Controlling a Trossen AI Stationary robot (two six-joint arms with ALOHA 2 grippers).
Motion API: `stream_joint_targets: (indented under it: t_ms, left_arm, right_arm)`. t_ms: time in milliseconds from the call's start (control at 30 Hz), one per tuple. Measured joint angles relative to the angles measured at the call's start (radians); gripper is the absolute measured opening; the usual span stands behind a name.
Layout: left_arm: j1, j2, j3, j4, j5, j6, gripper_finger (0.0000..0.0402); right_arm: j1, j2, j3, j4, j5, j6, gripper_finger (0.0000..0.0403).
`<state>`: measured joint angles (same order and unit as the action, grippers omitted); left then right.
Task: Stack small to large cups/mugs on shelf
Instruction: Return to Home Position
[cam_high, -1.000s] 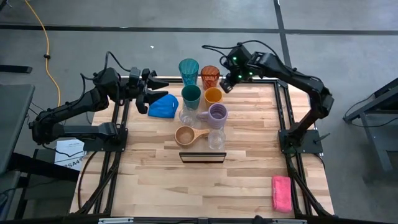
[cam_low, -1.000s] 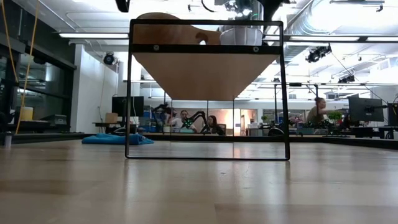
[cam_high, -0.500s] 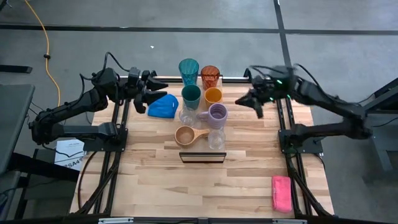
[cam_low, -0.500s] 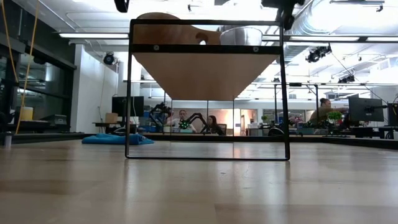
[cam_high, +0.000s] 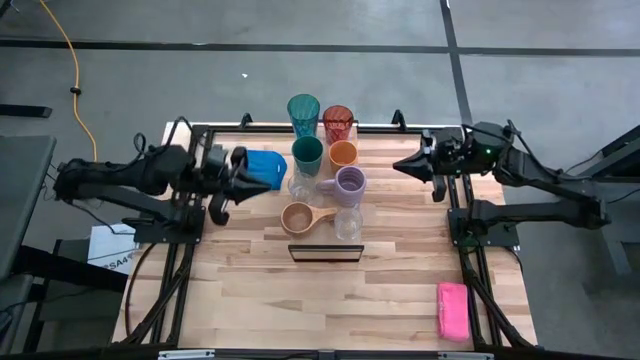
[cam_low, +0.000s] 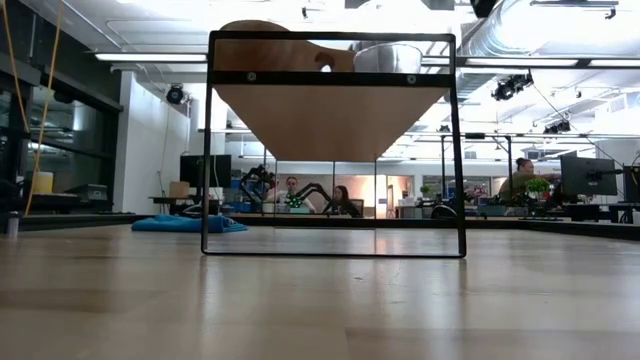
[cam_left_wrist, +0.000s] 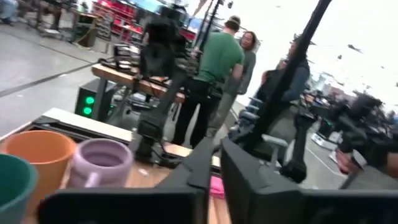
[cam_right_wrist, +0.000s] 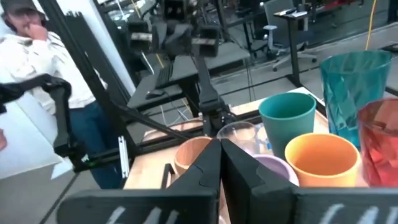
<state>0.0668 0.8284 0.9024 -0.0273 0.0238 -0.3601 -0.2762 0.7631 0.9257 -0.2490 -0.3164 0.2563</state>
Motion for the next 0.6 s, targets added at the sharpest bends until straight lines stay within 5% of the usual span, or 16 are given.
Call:
stream_joint_targets:
  t_ms: [267,600]
  left_arm:
    - [-0.188,-0.006,-0.075,0.040,-0.199,0.012,0.0003]
    - [-0.122,-0.056,-0.149,0.161,-0.101,0.005,0.0000]
  right_arm:
    - [0.002,0.002,0.010,0.001,-0.028,0.041,0.0000]
    - [0.002,0.002,0.010,-0.014,-0.032,0.038,0.0000]
